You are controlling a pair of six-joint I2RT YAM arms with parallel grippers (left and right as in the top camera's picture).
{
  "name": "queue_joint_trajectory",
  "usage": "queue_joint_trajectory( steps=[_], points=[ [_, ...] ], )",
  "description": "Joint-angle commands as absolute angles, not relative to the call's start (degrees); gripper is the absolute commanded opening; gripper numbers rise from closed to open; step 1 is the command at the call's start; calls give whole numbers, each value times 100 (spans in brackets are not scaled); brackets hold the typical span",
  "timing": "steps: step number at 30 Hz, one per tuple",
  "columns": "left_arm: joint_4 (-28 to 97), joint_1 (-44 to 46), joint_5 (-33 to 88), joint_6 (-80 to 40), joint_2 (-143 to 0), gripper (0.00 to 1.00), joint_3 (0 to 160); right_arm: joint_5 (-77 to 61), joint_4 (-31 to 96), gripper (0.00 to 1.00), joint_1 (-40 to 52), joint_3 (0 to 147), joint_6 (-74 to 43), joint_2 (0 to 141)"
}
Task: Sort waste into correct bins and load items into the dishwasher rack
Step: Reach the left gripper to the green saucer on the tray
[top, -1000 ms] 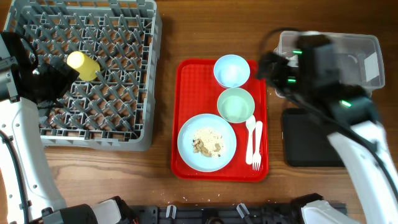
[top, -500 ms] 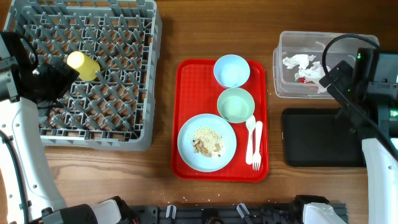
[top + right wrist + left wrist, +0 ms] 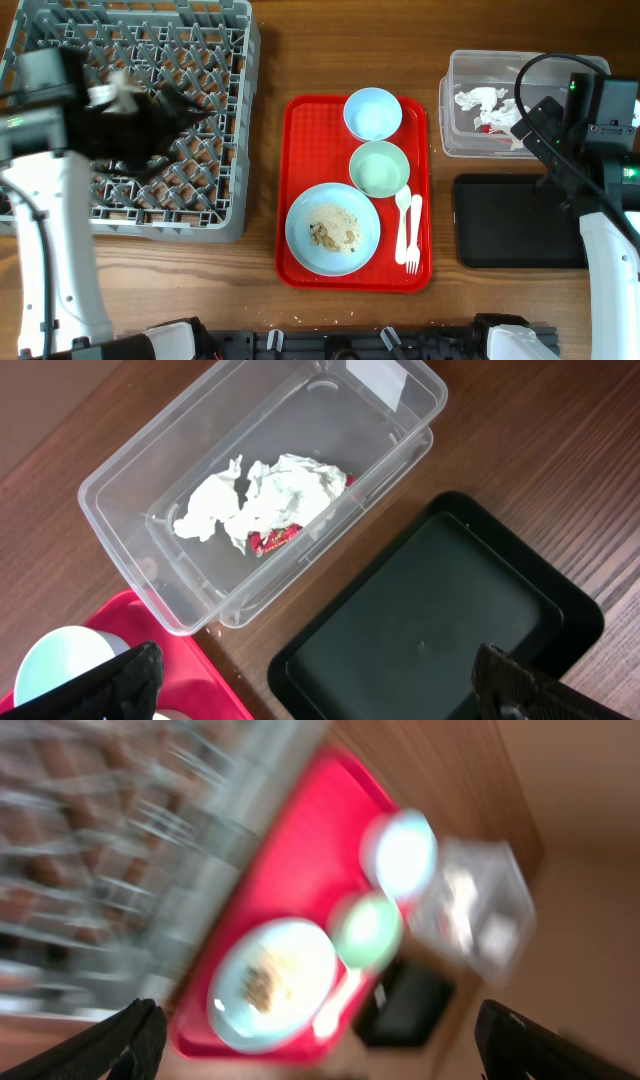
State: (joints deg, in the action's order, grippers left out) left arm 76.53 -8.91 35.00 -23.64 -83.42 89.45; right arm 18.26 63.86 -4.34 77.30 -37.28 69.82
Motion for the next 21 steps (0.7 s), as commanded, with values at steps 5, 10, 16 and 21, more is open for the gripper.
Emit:
queue_joint_trajectory(
  steps=[5,10,16,21],
  points=[
    [6128,2499,2480,-2954,-8606,100,8947,1942,6370,100,-451,7723,-3752,7004],
    [5301,4254,523,-3070,-9369,100,8947,1942,6370,100,-451,7723,-3754,7004],
    [4899,4906,-567,-2919,-10455,97,8947,1942,6370,100,-451,7723,-3754,7004],
    [4429,4941,-484,-2674,-11273,90,8947,1942,6370,100,-451,7723,-3752,7004]
  ],
)
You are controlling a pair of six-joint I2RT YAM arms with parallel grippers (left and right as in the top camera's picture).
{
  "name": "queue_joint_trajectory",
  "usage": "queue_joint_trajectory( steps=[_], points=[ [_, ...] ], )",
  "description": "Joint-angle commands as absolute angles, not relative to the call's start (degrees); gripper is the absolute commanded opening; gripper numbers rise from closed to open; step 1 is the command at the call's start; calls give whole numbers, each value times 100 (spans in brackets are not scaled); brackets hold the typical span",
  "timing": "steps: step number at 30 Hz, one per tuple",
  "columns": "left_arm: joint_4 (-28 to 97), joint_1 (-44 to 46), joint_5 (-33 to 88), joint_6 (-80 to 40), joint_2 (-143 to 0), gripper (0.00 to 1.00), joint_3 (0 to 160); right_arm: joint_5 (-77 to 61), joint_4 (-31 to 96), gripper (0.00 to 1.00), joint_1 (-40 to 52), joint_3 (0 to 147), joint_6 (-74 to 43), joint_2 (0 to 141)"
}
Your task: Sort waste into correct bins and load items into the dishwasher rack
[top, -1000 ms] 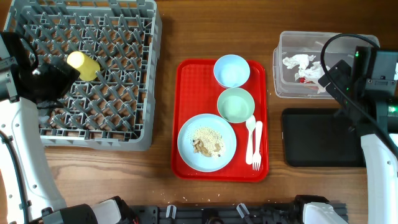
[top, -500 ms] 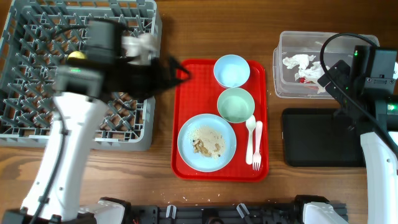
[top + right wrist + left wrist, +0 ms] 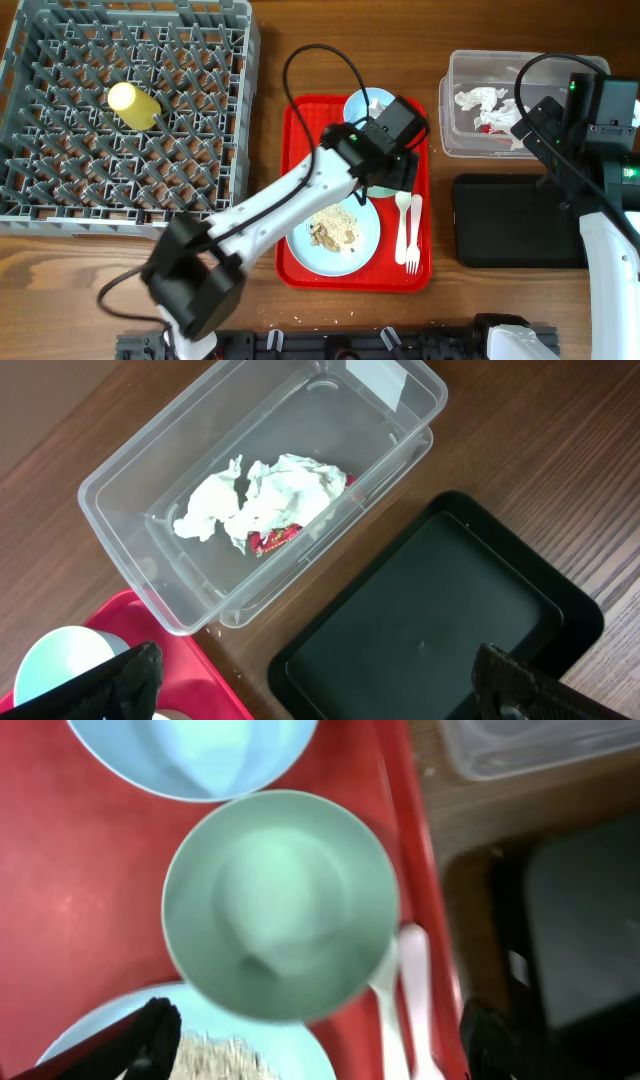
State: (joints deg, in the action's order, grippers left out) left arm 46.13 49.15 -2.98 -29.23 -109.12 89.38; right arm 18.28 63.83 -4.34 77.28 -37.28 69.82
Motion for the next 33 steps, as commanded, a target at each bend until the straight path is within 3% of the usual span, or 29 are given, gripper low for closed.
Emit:
queue_joint_trajectory(
  steps=[1,12,17,22,27,33],
  points=[
    [4342,4941,-346,-2512,-11375,90,8947,1942,6370,100,-451,7723,-3754,7004],
    [3183,5256,-242,-2379,-11762,83,8947,1942,6370,100,-451,7723,-3752,7004],
    [2989,5387,-454,-2383,-11992,73,8947,1942,6370,100,-451,7723,-3752,7004],
    [2915,5389,-526,-2443,-12263,68,8947,1942,6370,100,-451,7723,-3752,7004],
    [2928,5384,-661,-2443,-12283,47,8947,1942,6370,100,-451,7723,-3754,7004],
    [3004,5384,-718,-2445,-12315,44,8947,1942,6370,100,-451,7723,-3752,7004]
  ],
)
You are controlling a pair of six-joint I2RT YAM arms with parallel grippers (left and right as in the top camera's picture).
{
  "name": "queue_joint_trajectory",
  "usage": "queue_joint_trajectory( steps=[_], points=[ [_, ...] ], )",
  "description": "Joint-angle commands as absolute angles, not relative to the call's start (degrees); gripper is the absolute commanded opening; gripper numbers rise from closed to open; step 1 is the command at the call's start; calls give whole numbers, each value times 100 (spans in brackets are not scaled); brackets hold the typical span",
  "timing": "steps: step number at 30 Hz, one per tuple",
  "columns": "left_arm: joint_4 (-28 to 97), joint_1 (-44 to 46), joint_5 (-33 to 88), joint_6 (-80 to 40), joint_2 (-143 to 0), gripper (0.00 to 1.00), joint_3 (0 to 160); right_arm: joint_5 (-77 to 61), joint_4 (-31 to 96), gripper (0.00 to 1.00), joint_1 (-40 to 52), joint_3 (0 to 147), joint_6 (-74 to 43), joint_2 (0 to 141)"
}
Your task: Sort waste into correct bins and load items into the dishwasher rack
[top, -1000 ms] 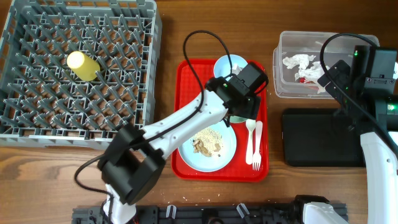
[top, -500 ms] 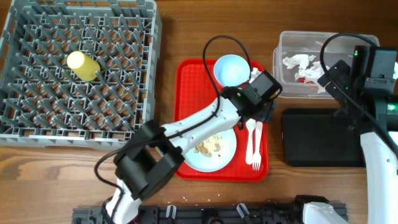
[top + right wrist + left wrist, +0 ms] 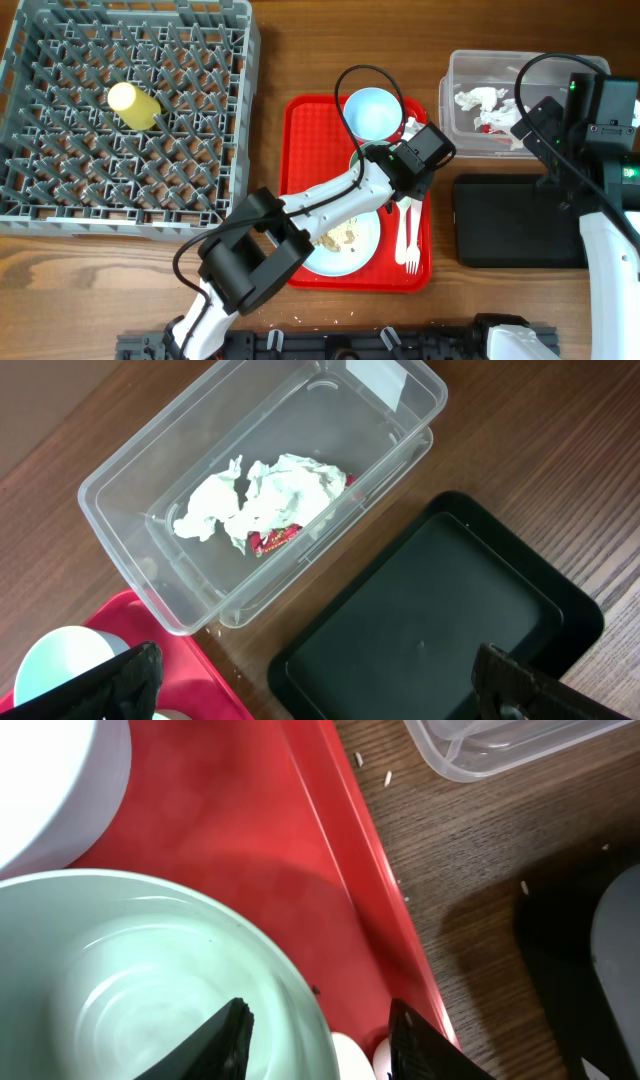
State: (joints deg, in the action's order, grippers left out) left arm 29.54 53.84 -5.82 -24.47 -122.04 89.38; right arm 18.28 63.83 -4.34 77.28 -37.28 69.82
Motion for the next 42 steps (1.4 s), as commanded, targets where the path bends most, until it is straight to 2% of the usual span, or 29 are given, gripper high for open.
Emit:
queue_joint_trajectory(
  steps=[1,7,12,15,18,20,42],
  points=[
    [3052,5387,-718,-2443,-12337,43,8947,1942,6370,100,-451,7723,-3752,7004],
    [3109,5389,-718,-2445,-12442,42,8947,1942,6370,100,-451,7723,-3754,7004],
    [3129,5389,-716,-2443,-12442,35,8947,1942,6370,100,-451,7723,-3754,7004],
    [3159,5391,-711,-2443,-12418,20,8949,1942,6370,100,-451,7723,-3752,7004],
    [3194,5389,-714,-2443,-12337,13,8949,1942,6370,100,-451,7723,-3754,7004],
    [3216,5389,-716,-2440,-12254,4,8949,1942,6370,100,-451,7723,-3754,7004],
    [4106,5382,-692,-2443,-11089,4,8949,1942,6370,100,-451,7723,-3754,7004]
  ],
)
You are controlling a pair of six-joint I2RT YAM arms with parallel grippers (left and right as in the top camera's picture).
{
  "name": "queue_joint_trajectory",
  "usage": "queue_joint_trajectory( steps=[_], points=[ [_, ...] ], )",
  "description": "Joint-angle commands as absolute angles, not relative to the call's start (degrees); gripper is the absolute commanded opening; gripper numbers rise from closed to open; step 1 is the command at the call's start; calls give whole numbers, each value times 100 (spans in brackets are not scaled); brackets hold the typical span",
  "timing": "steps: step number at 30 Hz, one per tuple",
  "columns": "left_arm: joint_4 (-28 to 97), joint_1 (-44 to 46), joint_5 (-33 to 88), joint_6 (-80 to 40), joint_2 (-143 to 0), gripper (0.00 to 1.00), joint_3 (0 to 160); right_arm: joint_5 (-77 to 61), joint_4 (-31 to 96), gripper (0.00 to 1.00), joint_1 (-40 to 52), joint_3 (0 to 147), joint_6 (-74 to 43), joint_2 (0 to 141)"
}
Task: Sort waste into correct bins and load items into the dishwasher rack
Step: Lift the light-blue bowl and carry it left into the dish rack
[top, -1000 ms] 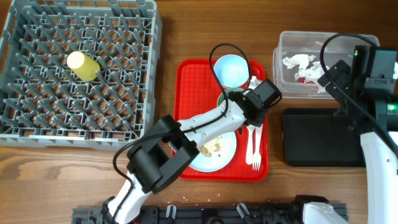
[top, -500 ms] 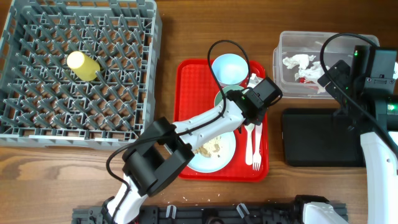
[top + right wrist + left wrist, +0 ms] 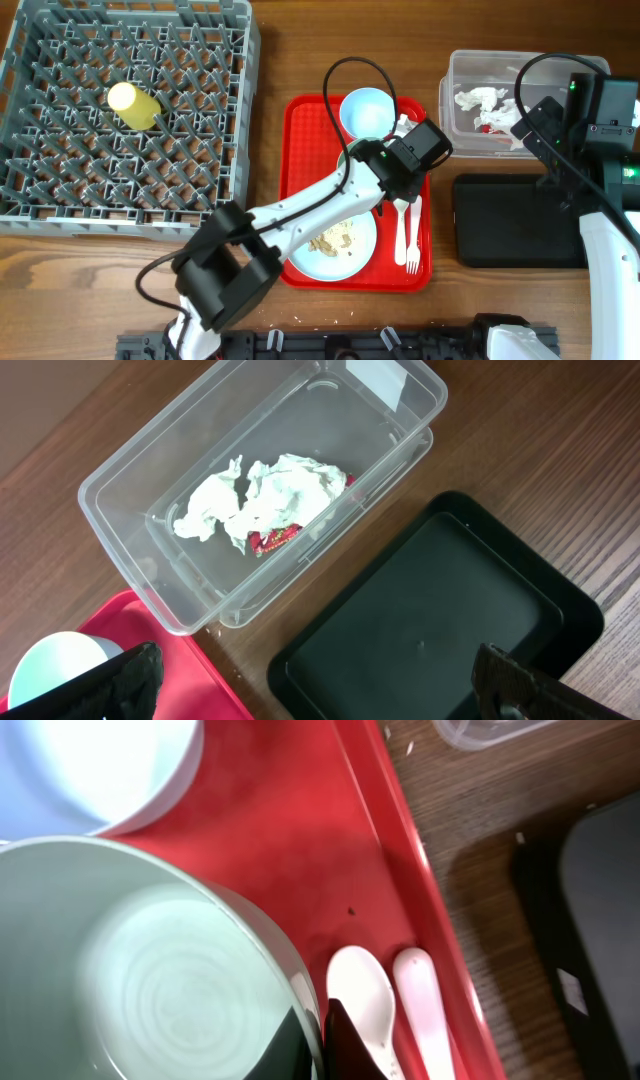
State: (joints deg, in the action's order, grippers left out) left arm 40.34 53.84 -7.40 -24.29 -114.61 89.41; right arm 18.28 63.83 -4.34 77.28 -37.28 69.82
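A pale green bowl [image 3: 130, 980] stands on the red tray [image 3: 300, 840], and my left gripper [image 3: 318, 1038] is shut on its right rim, one finger inside and one outside. From overhead the left gripper [image 3: 398, 168] hides most of that bowl. Behind it is a light blue bowl [image 3: 365, 110], in front a blue plate [image 3: 330, 240] with food crumbs. A white spoon [image 3: 360, 995] and fork handle [image 3: 425, 1000] lie right of the bowl. My right gripper [image 3: 320, 682] hangs open above the bins, holding nothing.
The grey dishwasher rack [image 3: 125, 190] fills the back left and holds a yellow cup [image 3: 133, 103]. A clear bin [image 3: 180, 470] with a crumpled napkin [image 3: 265, 500] sits at the right, and a black tray-bin [image 3: 430, 620] in front of it.
My left gripper, open astride the green bowl's right rim before, is now shut on that rim. The right arm has not moved.
My left arm was over the dishwasher rack. Then it was above the green bowl on the red tray, with a yellow cup lying in the rack. Its open fingers then stood around the bowl's rim, and now they are shut on it.
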Motion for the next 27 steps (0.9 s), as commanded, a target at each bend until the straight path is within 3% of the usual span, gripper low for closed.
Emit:
queue_joint_trajectory(
  steps=[1,9,13,19,22,27],
  points=[
    [4145,5360,-694,-2443,-10975,4,8949,1942,6370,100,-451,7723,-3754,7004],
    [4377,4246,-392,-2440,-9233,4,8949,1942,6370,100,-451,7723,-3754,7004],
    [4379,2759,1280,-2268,-8667,4,8949,1942,6370,100,-451,7723,-3752,7004],
    [4421,322,4383,-2270,-8930,4,8947,1942,6370,100,-451,7723,-3752,7004],
    [4421,-443,5258,-2263,-9255,4,8947,1942,6370,100,-451,7723,-3752,7004],
    [4418,-1201,5734,-2097,-10049,4,8947,1942,6370,100,-451,7723,-3752,7004]
  ],
)
